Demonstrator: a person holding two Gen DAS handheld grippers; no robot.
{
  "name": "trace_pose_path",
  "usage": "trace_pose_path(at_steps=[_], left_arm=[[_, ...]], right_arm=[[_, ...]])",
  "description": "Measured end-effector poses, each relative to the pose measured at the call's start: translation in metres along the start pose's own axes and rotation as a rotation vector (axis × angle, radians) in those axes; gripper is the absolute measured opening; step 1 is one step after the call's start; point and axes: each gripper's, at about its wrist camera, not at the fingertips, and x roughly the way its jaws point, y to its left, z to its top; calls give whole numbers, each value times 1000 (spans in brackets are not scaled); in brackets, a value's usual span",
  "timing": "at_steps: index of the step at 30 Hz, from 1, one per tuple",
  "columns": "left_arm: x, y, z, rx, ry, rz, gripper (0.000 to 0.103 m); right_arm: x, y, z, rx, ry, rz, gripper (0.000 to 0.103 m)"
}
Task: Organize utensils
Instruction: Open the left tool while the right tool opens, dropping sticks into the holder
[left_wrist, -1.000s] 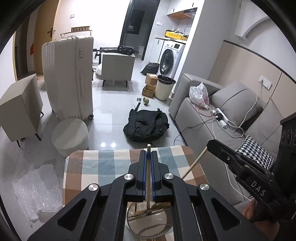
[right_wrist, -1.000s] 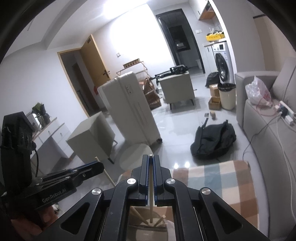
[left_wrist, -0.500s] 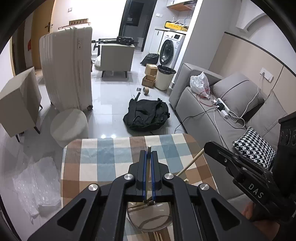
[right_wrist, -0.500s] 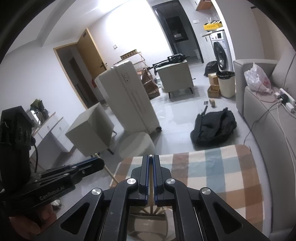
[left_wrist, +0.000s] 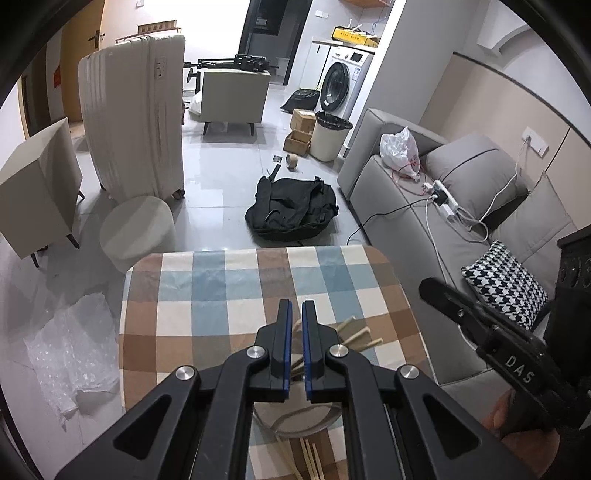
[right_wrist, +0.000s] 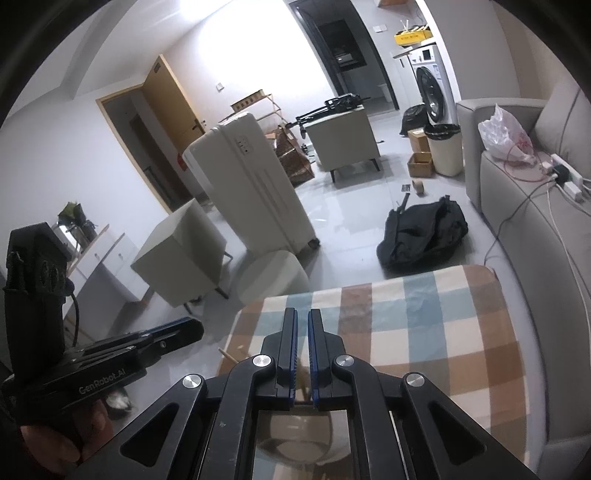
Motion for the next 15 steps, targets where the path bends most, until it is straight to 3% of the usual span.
trace_pose_path(at_steps=[4, 8, 12, 15], left_arm=[[-7, -2, -4, -8, 11, 4, 2], [-18, -6, -11, -15, 10, 12, 14], [-28, -11, -17, -17, -4, 21, 20], [-36, -16, -25, -22, -9, 26, 31]], right_arm=[[-10, 2, -1, 3, -6, -5, 8], [-24, 4, -4, -1, -13, -12, 23], [-40, 8, -11, -6, -18, -10, 27], [-54, 8, -19, -1, -22, -8, 38]])
